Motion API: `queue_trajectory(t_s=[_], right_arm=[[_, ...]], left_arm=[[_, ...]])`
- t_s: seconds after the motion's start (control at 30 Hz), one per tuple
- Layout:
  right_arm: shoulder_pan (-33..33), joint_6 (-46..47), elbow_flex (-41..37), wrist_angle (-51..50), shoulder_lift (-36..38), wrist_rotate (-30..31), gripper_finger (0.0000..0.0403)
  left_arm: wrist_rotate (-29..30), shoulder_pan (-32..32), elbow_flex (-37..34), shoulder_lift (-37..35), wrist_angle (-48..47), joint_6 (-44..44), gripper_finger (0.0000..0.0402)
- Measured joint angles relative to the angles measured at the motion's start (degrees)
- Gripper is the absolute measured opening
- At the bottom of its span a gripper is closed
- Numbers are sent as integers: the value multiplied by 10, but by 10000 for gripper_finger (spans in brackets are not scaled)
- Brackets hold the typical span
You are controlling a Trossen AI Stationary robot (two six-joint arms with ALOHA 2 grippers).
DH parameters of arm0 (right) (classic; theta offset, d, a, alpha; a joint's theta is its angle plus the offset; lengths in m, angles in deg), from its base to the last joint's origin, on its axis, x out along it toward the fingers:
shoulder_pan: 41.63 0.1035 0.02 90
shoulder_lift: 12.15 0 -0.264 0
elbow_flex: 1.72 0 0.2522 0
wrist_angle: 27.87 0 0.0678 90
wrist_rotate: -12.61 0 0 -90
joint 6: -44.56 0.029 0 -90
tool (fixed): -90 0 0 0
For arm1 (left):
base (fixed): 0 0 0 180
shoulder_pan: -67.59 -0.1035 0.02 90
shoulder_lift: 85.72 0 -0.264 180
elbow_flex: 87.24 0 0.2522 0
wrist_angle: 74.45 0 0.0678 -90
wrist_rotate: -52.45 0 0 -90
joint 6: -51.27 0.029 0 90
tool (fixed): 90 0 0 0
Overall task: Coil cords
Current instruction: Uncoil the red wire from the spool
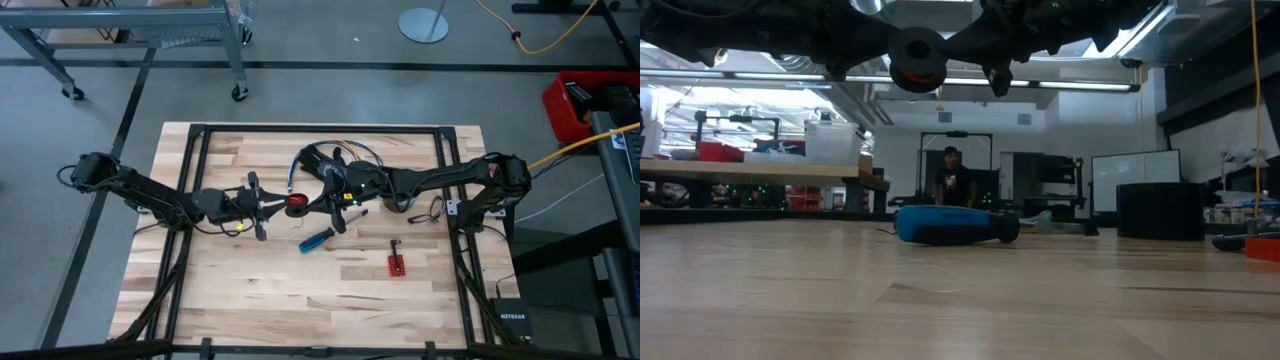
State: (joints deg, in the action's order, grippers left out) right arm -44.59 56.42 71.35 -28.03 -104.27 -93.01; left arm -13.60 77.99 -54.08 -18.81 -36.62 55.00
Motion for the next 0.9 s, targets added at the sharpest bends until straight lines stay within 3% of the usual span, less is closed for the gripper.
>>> queue_trajectory(t_s=[0.2, 0.9], right_arm=[[0, -1, 0, 0, 0, -9, 0], [5, -10, 0, 5, 0, -17, 0]], left_arm=[[-24, 0, 0, 0, 0, 5, 65], [-26, 0, 10, 1, 2, 28, 65]])
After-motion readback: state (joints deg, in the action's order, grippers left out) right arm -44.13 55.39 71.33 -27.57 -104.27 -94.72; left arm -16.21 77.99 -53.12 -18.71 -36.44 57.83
